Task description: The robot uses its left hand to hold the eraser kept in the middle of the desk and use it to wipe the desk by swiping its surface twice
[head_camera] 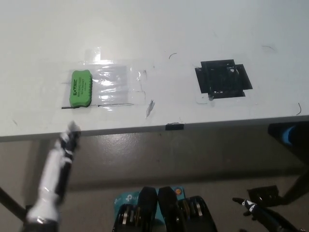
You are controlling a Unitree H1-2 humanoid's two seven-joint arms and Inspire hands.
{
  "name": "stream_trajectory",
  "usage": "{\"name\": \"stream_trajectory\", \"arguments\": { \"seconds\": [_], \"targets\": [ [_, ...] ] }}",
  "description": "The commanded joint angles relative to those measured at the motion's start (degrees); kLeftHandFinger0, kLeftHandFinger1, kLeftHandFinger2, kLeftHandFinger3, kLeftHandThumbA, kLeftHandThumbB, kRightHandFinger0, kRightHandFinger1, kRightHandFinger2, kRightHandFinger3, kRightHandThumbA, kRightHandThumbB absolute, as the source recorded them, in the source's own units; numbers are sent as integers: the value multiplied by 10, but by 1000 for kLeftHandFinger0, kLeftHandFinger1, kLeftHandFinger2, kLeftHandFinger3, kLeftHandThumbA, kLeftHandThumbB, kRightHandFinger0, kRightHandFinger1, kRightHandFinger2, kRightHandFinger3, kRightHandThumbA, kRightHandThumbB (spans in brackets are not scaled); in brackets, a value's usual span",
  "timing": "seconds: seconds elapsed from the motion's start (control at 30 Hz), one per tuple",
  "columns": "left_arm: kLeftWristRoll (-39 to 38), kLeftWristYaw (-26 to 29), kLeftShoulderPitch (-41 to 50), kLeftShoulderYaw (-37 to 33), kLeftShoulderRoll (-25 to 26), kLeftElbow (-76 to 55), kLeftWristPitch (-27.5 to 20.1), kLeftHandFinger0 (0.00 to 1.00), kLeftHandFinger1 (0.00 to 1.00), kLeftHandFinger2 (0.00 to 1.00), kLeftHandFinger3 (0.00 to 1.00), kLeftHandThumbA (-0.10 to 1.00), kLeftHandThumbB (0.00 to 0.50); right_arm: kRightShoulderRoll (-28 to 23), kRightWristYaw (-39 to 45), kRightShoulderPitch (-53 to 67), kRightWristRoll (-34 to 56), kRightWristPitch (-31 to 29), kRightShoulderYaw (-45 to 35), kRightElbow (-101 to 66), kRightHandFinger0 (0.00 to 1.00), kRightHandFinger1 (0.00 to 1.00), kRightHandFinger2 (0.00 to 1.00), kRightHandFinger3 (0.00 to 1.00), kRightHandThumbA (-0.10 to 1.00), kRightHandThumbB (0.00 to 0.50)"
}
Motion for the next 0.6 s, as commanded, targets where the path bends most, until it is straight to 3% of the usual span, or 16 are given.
{"name": "stream_trajectory", "arguments": {
  "seconds": [0.0, 0.03, 0.1, 0.13, 0.23, 0.37, 0.43, 0.5, 0.57],
  "targets": [
    [145, -41, -84, -2, 84, -122, 71, 1000, 1000, 1000, 1000, 1000, 199, -1, 20, -2, -24, 9, -21, -21, 777, 843, 1000, 1000, 509, 34],
    [177, -46, -107, -2, 111, -125, 63, 1000, 1000, 1000, 1000, 1000, 176, 2, 21, 0, -26, 9, -25, -21, 778, 845, 1000, 1000, 507, 35],
    [199, -51, -128, -4, 133, -125, 71, 1000, 1000, 1000, 1000, 1000, 192, 2, 23, 1, -30, 9, -26, -21, 780, 846, 1000, 1000, 507, 33],
    [254, -33, -177, -3, 190, -67, 14, 1000, 1000, 1000, 1000, 1000, 238, 1, 22, 3, -25, 9, -27, -23, 789, 855, 1000, 1000, 494, 31],
    [288, -36, -216, -16, 224, -37, 14, 1000, 1000, 1000, 1000, 1000, 313, -1, 20, 2, -23, 9, -26, -22, 781, 853, 1000, 1000, 503, 36],
    [361, -29, -278, -56, 271, 31, -17, 1000, 1000, 1000, 1000, 1000, 274, -4, 19, 4, -24, 9, -24, -26, 773, 845, 1000, 1000, 487, 32],
    [393, -29, -297, -80, 285, 61, -25, 1000, 1000, 1000, 1000, 1000, 289, -4, 22, 5, -24, 9, -25, -26, 776, 850, 1000, 1000, 488, 29],
    [460, -94, -333, -134, 310, 97, -8, 1000, 1000, 1000, 1000, 1000, 293, 0, 25, 9, -26, 9, -31, -26, 778, 853, 1000, 1000, 483, 36],
    [487, -113, -355, -161, 319, 126, -14, 1000, 1000, 1000, 1000, 1000, 292, 0, 27, 11, -27, 9, -31, -27, 782, 860, 1000, 1000, 493, 35]
  ]
}}
